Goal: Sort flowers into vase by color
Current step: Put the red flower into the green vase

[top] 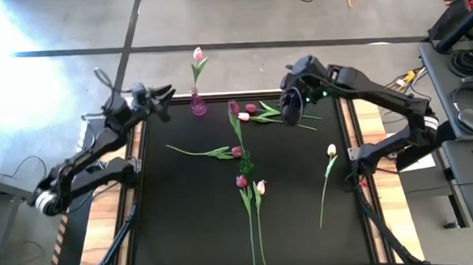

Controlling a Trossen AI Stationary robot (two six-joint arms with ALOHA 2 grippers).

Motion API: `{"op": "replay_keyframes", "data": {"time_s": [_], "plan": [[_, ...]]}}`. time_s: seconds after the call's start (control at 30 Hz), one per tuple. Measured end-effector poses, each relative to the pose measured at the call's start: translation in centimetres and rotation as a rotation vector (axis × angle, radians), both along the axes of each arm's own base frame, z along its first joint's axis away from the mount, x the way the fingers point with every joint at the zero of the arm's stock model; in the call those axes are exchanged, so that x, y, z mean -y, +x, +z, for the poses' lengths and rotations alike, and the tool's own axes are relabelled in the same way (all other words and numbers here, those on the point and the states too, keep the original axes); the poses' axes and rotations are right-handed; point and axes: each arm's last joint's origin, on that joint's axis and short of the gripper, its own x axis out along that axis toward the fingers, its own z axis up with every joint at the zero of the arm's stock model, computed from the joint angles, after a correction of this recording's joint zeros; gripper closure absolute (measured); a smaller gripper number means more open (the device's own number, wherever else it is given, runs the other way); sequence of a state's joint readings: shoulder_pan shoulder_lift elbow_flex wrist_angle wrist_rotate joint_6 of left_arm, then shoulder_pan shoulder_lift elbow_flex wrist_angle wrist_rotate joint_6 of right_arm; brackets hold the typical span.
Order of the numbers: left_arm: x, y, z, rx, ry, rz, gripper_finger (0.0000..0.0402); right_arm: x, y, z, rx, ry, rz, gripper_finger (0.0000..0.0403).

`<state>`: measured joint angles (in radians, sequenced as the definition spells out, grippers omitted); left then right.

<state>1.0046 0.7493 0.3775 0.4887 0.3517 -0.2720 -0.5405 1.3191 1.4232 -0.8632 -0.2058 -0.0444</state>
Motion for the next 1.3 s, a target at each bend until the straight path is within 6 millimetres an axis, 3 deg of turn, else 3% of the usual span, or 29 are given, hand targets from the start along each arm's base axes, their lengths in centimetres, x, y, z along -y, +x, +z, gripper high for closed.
{"op": "replay_keyframes", "data": {"time_s": [0.13,0.3,0.63,0.8,1.0,1.3], "plan": [[1.9,-1.2,0.0,0.085,-0.023,-0.022,0.0284,4.2,-0.9,-3.3,-0.045,0.047,-0.042,0.0353],[3.4,-2.1,0.0,0.112,-0.047,-0.028,0.0284,8.6,-1.1,-8.0,-0.140,0.137,-0.048,0.0323],[4.3,-2.8,0.2,0.113,-0.055,0.000,0.0284,12.2,1.3,-15.9,-0.286,0.201,0.156,0.0230],[4.3,-2.8,0.3,0.099,-0.072,0.004,0.0284,13.6,2.2,-18.2,-0.391,0.163,0.142,0.0211],[4.3,-2.8,0.2,0.095,-0.077,0.005,0.0284,14.6,3.0,-19.9,-0.434,0.165,0.139,0.0214],[4.2,-2.8,0.1,0.090,-0.086,0.006,0.0284,15.0,3.3,-21.3,-0.490,0.169,0.113,0.0284]]}}
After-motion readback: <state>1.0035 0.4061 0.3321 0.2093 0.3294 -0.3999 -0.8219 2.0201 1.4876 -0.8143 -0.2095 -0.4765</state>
